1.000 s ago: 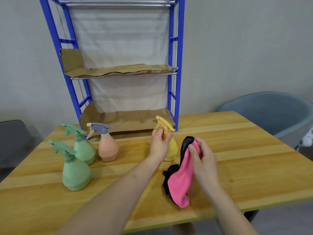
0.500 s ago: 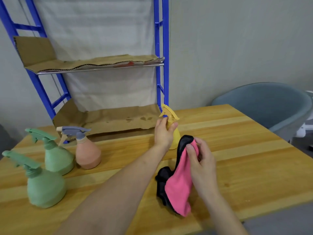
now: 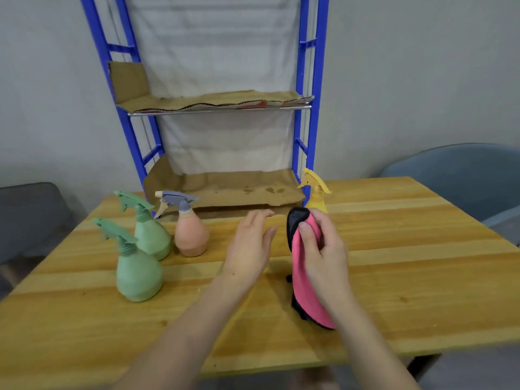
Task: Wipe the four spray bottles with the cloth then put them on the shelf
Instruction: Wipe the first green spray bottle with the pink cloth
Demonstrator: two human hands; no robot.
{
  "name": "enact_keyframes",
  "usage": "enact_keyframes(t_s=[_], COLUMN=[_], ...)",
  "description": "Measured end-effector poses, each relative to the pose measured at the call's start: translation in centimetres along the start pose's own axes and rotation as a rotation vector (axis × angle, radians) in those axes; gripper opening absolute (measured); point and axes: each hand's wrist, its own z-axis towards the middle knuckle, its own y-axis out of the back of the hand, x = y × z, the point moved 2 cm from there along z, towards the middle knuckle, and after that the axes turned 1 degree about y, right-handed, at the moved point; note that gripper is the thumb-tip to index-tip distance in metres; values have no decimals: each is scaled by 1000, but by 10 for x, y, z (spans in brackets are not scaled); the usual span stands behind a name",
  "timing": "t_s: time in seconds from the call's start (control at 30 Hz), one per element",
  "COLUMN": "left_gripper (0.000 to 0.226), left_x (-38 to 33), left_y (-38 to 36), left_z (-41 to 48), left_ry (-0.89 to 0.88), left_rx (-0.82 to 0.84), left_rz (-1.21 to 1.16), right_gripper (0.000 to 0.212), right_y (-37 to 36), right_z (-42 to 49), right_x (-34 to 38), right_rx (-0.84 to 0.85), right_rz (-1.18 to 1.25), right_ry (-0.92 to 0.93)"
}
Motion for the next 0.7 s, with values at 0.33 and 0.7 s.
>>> enact_keyframes(t_s=[0.33, 0.7], left_gripper=[33, 20], left_x=[38, 99], left_y=[135, 248], left_z=[-83, -101], left_ry=[-23, 158], left_rx=[-205, -435], left_rz=[365, 439], right_gripper=[27, 30], right_y=[-76, -155], right_z=[-18, -45], right_x=[52, 87], right_rx=[115, 298], right_rz=[37, 37], right_ry=[170, 212])
